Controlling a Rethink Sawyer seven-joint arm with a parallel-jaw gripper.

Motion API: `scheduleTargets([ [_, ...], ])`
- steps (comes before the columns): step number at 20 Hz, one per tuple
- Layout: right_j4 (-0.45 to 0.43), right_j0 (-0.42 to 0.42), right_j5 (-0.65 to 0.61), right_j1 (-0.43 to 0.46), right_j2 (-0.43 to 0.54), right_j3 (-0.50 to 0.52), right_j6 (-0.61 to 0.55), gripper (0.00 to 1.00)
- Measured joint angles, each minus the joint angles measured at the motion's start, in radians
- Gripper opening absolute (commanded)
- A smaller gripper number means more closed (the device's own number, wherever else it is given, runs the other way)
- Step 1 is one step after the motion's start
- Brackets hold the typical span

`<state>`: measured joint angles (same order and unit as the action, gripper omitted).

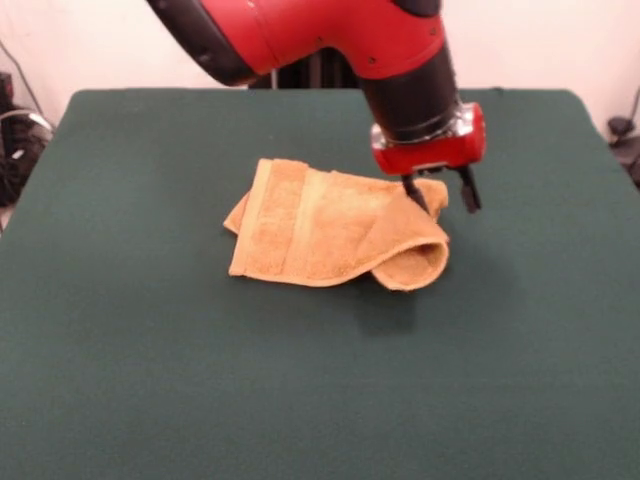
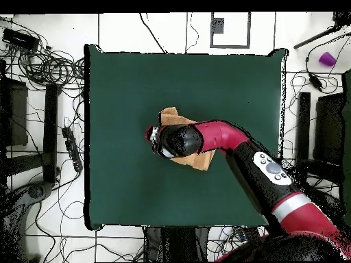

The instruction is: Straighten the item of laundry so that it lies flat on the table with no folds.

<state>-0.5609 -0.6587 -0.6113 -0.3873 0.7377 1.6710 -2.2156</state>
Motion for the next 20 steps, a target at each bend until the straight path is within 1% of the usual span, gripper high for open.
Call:
scheduleTargets([
  [6,-0.063,0.036,0.027,0.06,0.0,-0.024,0.0,1.0],
  [7,-0.087,0.043,0.038,0.078,0.0,-0.027,0.0,1.0],
  [10,-0.101,0.045,0.042,0.101,0.0,-0.03,0.0,1.0],
  [16,-0.102,0.018,0.041,0.104,0.013,-0.028,0.0,1.0],
  [20,-0.081,-0.018,0.031,0.093,0.029,-0.02,0.0,1.0],
])
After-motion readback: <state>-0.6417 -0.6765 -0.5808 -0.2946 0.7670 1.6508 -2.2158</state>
